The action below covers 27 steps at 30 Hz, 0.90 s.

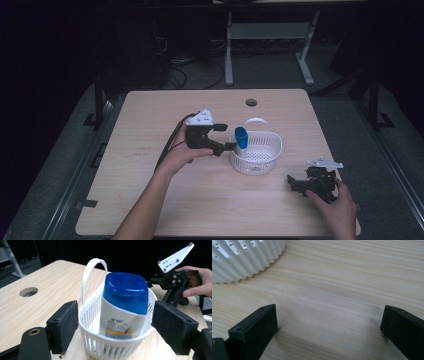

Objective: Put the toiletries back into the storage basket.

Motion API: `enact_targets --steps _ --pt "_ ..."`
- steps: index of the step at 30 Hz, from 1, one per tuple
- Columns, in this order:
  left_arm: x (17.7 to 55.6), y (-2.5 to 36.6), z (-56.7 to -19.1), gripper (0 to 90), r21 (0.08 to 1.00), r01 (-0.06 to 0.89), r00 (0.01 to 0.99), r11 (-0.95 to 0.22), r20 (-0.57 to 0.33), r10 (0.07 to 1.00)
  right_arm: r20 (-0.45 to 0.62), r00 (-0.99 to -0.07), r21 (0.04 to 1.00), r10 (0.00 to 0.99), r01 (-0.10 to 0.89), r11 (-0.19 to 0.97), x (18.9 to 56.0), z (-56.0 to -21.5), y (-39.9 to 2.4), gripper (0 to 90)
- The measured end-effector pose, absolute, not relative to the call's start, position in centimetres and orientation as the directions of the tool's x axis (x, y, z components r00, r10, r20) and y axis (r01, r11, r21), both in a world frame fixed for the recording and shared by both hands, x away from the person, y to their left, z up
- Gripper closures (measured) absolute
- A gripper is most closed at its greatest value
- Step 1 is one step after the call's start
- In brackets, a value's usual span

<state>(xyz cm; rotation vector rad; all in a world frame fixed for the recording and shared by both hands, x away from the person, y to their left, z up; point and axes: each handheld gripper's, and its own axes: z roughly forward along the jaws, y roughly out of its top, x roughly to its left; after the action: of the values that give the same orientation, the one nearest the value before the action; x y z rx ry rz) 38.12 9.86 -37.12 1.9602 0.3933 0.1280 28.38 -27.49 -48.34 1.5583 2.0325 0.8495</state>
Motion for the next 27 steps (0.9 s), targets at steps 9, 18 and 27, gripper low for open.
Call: enact_targets --steps 9,18,27 --pt "36.9 12.7 -36.9 21.5 0.881 0.242 0.924 -0.406 -0.081 0.373 0.025 -0.268 0.699 0.963 0.694 0.175 28.4 -48.3 -27.5 0.4" --pt "35.4 15.9 -38.2 21.4 0.842 0.306 0.886 -0.443 -0.082 0.457 0.025 -0.270 0.699 0.962 0.693 0.176 28.4 -48.3 -27.5 0.5" --pt "34.1 19.4 -39.9 21.5 0.801 0.380 0.829 -0.462 -0.073 0.554 0.024 -0.268 0.699 0.963 0.694 0.176 28.4 -48.3 -27.5 0.4"
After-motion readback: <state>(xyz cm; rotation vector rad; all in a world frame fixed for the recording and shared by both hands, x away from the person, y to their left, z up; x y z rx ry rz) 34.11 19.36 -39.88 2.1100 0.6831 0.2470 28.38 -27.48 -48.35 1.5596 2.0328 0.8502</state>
